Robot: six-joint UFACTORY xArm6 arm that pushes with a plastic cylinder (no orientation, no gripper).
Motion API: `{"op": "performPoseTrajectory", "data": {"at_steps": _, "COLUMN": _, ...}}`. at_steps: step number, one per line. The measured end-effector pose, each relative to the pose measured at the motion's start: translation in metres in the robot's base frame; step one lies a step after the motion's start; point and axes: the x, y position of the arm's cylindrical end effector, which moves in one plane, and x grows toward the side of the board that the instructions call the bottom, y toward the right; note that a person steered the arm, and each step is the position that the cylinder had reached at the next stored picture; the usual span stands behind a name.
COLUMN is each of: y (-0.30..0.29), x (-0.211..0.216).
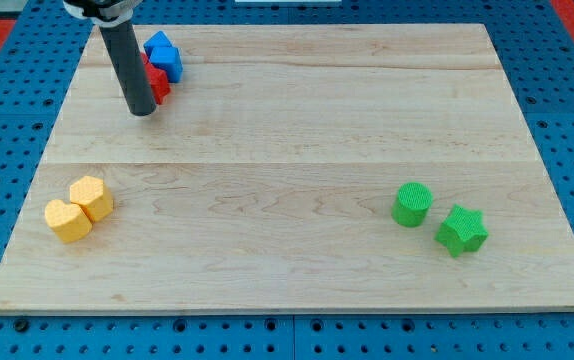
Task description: Keep yellow hexagon on bottom left to green circle
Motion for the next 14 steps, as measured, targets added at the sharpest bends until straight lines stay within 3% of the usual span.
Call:
{"op": "performPoseTrajectory", "data": {"at_steps": 2, "y": -0.048, "x": 0.004}}
{"op": "performPoseTrajectory", "data": {"at_steps": 4, "y": -0.039, "x": 0.01}}
{"op": "performPoseTrajectory", "data": {"at_steps": 6, "y": 0.078, "x": 0.067}}
{"op": "performPoseTrajectory", "data": {"at_steps": 8, "y": 0.347, "x": 0.088}}
{"op": "performPoseTrajectory", "data": {"at_steps": 9, "y": 0.341, "x": 0.088}}
{"op": "performPoseTrajectory", "data": {"at_steps": 11, "y": 0.163, "x": 0.056}}
{"op": "performPoseTrajectory", "data": {"at_steps": 13, "y": -0.055, "x": 0.068}}
{"op": "performPoseTrajectory", "data": {"at_steps": 14, "y": -0.093, "x": 0.098}}
